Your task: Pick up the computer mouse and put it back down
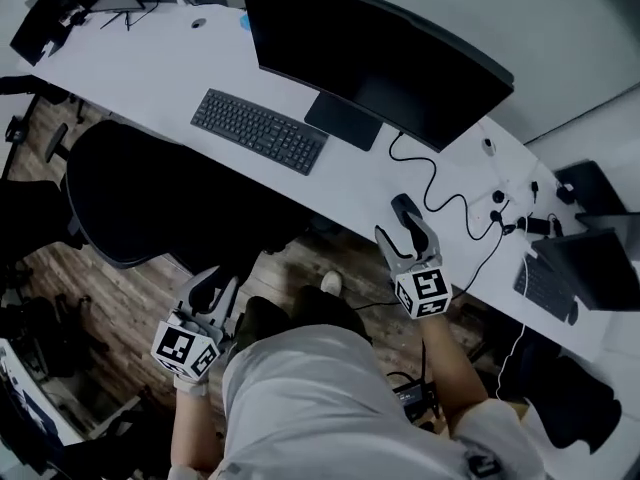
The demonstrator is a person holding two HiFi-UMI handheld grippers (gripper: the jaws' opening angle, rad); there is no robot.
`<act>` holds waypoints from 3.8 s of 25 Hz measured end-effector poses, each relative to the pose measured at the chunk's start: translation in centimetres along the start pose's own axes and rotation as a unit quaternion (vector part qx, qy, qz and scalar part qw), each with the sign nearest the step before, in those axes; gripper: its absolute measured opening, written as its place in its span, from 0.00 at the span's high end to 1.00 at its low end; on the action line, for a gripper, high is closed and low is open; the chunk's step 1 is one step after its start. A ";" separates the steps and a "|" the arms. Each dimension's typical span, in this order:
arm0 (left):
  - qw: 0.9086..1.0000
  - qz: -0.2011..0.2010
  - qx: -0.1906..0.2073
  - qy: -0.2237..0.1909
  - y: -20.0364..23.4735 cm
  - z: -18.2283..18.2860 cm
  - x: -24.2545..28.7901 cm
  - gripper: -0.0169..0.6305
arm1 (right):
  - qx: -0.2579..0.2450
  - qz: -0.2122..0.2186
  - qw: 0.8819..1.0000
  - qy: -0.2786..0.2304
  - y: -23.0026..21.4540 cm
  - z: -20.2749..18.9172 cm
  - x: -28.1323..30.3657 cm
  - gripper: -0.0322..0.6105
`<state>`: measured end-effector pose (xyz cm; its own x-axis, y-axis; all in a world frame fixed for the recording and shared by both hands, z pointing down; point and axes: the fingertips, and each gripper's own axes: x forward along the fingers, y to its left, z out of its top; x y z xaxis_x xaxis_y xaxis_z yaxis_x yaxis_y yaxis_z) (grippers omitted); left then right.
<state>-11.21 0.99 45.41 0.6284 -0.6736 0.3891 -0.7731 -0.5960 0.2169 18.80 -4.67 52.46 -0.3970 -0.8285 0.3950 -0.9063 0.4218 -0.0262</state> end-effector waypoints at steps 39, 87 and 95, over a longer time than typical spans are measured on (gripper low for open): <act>0.968 0.253 -0.002 0.000 3.3 -0.1 1.6 0.85 | -0.033 0.000 0.984 0.176 -12.3 -18.1 10.1 0.50; 0.994 0.039 0.011 -0.104 4.3 5.6 -0.9 0.88 | -0.010 0.098 0.990 -0.103 9.4 14.4 6.4 0.51; 0.992 -0.007 0.009 -0.123 3.9 6.7 -1.0 0.91 | -0.018 0.152 0.977 -0.150 15.1 20.0 3.9 0.51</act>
<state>-14.24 -3.60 39.90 0.6431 -0.7499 0.1554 -0.7637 -0.6128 0.2030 0.66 -8.86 35.24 -0.6760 -0.7317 0.0875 -0.7368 0.6729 -0.0658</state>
